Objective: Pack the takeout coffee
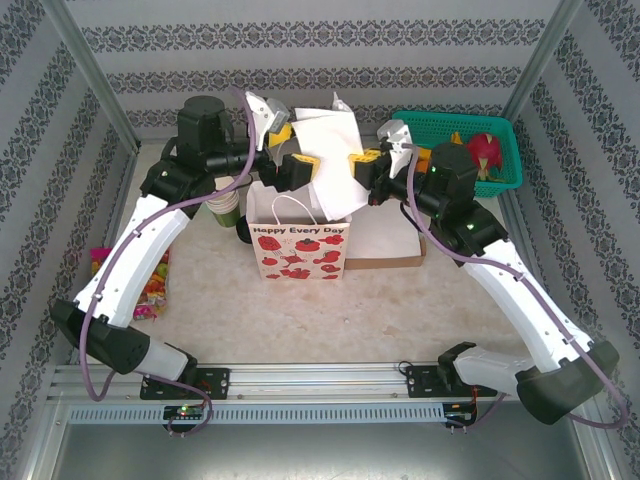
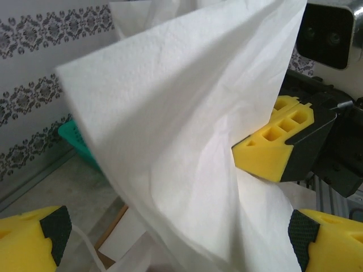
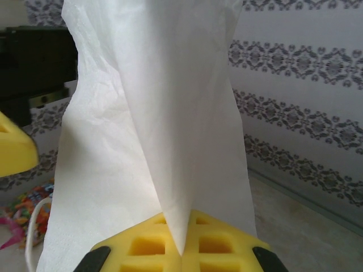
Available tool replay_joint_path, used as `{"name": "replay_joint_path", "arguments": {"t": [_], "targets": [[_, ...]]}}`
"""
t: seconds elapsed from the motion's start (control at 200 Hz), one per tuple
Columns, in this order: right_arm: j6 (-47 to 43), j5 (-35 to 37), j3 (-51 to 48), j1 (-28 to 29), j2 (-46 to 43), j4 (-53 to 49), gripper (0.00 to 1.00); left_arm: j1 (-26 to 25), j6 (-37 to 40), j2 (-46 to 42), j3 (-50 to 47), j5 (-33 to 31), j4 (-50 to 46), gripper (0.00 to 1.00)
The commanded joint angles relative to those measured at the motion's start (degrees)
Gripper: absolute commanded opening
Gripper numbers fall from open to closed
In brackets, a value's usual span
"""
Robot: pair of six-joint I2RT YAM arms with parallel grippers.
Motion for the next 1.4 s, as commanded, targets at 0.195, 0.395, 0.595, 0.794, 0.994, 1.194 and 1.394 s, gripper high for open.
{"name": "replay_joint_path", "arguments": {"t": [0.195, 0.395, 0.595, 0.794, 0.994, 1.194, 1.394], "targets": [[-5.0, -17.3, 4.4, 0.8, 2.2, -2.3, 0.00, 0.9, 10.6, 2.1, 6.9, 13.3, -0.7, 0.92], [-6.4, -23.8, 7.4, 0.7, 4.6, -2.9, 0.00, 1.2, 19.7, 4.6, 12.9, 23.8, -10.9, 0.71], [-8.9, -25.8, 8.8, 0.2, 5.6, -5.6, 0.00, 1.6, 22.4, 4.5, 14.4, 23.9, -14.3, 0.23], [-7.6, -29.1, 8.4, -0.2, 7.2, -6.0, 0.52, 1.6, 19.1, 3.5, 12.9, 18.3, -10.5, 0.00], [-9.2, -26.3, 8.5, 0.9, 10.4, -8.2, 0.65, 1.6, 17.3, 3.4, 12.9, 18.6, -8.3, 0.00], [-13.2, -25.0, 9.5, 0.3, 11.2, -10.8, 0.52, 1.7, 17.8, 2.6, 13.7, 18.6, -7.5, 0.00], [-12.0, -27.1, 10.0, -1.5, 10.1, -10.1, 0.08, 2.2, 18.2, 2.9, 14.2, 15.6, -7.3, 0.00]]}}
